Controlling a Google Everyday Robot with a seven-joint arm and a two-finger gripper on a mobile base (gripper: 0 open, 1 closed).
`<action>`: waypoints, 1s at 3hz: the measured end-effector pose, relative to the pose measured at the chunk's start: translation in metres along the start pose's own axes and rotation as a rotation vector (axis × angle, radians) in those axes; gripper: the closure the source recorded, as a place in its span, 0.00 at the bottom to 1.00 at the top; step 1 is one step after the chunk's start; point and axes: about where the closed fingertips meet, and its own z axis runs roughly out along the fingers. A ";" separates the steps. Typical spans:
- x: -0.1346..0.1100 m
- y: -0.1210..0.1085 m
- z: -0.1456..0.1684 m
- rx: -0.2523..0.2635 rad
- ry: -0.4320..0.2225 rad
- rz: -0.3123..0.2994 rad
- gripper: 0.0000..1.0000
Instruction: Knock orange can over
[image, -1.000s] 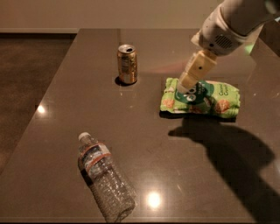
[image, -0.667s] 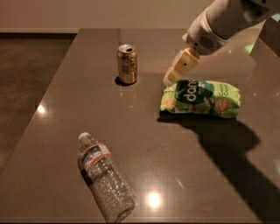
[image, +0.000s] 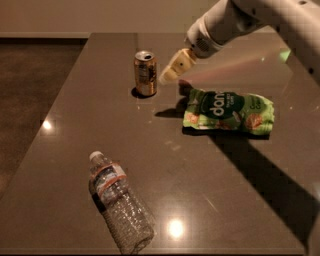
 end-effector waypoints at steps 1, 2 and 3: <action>-0.015 -0.005 0.023 -0.029 -0.039 0.015 0.00; -0.026 -0.006 0.044 -0.062 -0.068 0.025 0.00; -0.034 0.000 0.060 -0.101 -0.090 0.036 0.00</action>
Offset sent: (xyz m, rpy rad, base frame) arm 0.0437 0.0565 -0.0148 0.1298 0.0330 0.0484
